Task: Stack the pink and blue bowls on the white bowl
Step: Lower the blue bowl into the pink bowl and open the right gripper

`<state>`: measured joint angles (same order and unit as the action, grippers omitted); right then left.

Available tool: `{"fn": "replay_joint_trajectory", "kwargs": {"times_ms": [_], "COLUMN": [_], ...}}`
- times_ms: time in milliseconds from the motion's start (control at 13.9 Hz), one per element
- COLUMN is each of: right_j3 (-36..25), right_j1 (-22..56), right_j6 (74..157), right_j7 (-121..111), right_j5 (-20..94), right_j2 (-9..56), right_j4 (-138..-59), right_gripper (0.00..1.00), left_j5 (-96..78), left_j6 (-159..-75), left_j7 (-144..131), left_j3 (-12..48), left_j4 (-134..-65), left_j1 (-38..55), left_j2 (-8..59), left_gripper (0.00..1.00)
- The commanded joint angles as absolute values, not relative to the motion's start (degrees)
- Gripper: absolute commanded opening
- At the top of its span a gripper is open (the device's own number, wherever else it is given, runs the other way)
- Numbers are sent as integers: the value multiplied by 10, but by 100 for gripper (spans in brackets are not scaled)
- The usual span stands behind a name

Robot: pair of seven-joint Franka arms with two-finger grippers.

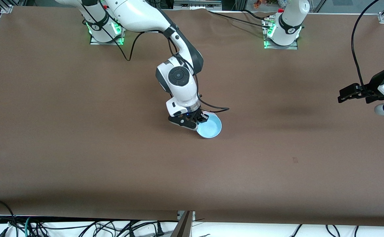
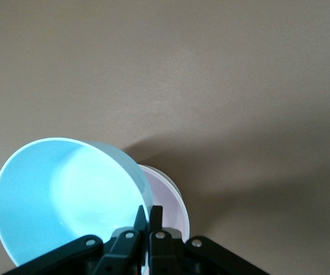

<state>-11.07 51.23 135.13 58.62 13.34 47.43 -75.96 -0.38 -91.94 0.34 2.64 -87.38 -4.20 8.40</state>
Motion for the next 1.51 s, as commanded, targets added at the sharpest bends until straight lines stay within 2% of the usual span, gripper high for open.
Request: {"fn": "replay_joint_trajectory", "kwargs": {"times_ms": [0, 1154, 1226, 1442], "right_j3": [-105, -95, -95, -95], "right_j1": [509, 510, 509, 505], "right_j6": [1347, 1348, 1347, 1345], "right_j7": [589, 588, 586, 586], "right_j5": [138, 137, 139, 139], "right_j2": [488, 505, 505, 499], "right_j4": [-743, -743, -743, -742], "right_gripper": [0, 1, 15, 33], "left_j5": [-2, 0, 0, -1], "left_j6": [-911, -910, -910, -910], "left_j7": [-1, -1, -1, -1], "left_j3": [26, 26, 26, 26], "left_j4": [-855, -849, -850, -849], "left_j1": [-40, -39, -39, -39], "left_j2": [92, 96, 97, 97], "left_gripper": [100, 100, 100, 100]}}
